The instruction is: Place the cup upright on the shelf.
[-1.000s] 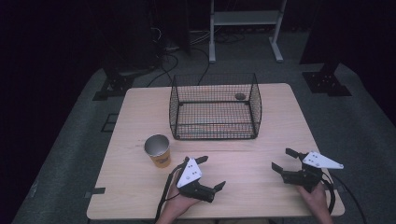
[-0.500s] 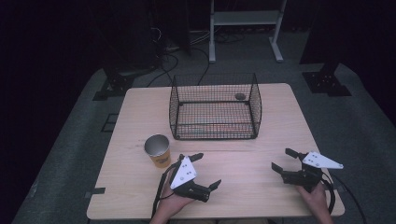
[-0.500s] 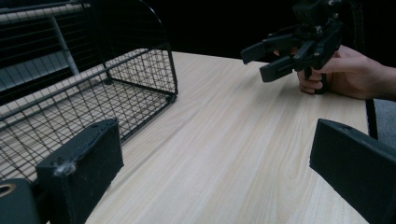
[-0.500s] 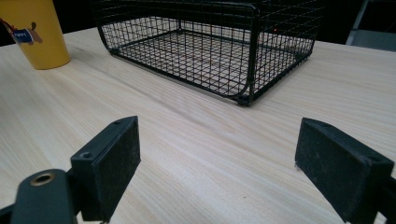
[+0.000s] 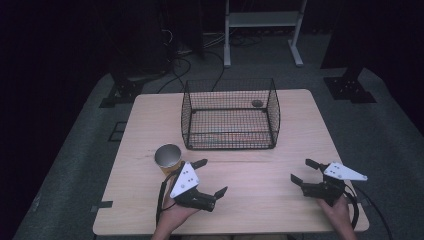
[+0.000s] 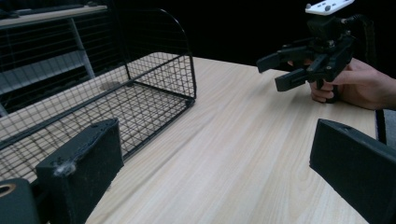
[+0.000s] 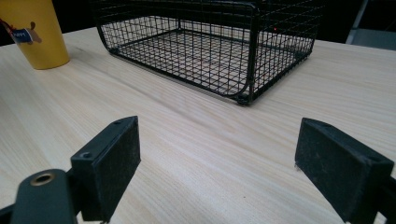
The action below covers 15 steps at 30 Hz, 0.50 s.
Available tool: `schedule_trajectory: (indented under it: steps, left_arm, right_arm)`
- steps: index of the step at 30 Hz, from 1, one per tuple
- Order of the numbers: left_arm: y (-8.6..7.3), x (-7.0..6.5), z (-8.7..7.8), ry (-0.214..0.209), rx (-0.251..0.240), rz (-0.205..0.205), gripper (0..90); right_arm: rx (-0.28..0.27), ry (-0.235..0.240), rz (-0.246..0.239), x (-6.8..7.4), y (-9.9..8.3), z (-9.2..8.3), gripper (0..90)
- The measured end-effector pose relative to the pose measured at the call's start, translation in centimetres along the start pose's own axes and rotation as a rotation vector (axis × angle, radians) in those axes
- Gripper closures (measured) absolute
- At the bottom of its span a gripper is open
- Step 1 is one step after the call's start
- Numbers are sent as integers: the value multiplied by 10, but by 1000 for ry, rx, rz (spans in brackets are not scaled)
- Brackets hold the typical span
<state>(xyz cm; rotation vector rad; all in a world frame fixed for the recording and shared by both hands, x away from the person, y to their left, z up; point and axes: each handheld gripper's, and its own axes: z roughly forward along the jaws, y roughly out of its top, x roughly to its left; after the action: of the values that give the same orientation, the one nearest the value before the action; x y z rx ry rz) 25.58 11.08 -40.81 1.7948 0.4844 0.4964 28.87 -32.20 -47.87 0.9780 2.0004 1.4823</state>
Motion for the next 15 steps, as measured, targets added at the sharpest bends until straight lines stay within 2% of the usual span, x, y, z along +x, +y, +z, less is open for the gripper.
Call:
schedule_trajectory:
  steps: [14, 15]
  left_arm:
    - [11, 13, -23, 52, -16, 16, 21]
    - [12, 17, -28, 69, -23, 7, 21]
  right_arm:
    - [0, 3, 2, 0, 0, 0, 131]
    - [0, 1, 2, 0, 0, 0, 131]
